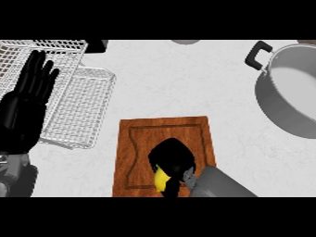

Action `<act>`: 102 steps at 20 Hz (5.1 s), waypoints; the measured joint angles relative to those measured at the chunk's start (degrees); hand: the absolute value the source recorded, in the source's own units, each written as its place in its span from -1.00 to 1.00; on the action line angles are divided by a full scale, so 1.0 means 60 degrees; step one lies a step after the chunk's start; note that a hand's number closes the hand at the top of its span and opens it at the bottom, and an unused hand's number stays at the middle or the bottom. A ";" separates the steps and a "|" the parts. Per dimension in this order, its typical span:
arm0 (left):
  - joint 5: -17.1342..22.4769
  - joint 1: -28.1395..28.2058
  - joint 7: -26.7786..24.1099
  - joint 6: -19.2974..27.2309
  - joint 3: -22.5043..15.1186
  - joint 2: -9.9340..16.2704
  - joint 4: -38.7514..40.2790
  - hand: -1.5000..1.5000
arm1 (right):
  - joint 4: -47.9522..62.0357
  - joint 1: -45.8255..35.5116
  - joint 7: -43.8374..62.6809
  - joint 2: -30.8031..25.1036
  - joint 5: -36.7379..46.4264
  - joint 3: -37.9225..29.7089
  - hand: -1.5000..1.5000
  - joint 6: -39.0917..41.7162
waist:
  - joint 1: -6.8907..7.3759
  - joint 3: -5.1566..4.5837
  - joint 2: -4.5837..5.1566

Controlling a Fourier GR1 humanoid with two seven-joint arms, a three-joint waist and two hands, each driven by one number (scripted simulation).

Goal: Pick the lemon from the cutting board and place it in the pot

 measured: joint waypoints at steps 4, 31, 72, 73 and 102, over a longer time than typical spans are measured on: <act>-0.0166 0.0253 0.0160 0.0224 0.0113 0.0101 -0.0138 0.00 | -0.1457 0.1090 -0.1717 -0.1563 0.0020 0.0931 1.00 -0.0007 | -0.0299 -0.0016 -0.0090; -0.0143 0.0834 0.0418 0.0477 0.0451 0.0287 -0.0795 0.00 | -0.6433 0.6385 -0.8694 -0.9213 -0.7771 -0.6330 1.00 -0.4040 | -0.0837 -0.0043 0.0008; -0.0285 -0.0921 -0.0003 0.0112 -0.0553 -0.0241 0.0467 0.00 | 0.4962 -0.0019 -1.0505 -0.6713 -0.6170 -0.6287 -1.00 -0.1239 | 0.0819 -0.0141 0.0190; -0.0284 -0.0887 0.0007 0.0124 -0.0530 -0.0227 0.0446 0.00 | 0.5112 -0.0126 -1.0672 -0.6659 -0.6354 -0.6379 -1.00 -0.0869 | 0.0781 -0.0144 0.0179; -0.0335 -0.0763 0.0324 0.0369 -0.0479 -0.0166 0.0124 0.00 | 0.8270 -0.1600 -0.9495 -0.8209 -0.9062 -0.8392 -1.00 0.3282 | 0.0723 0.0031 0.0406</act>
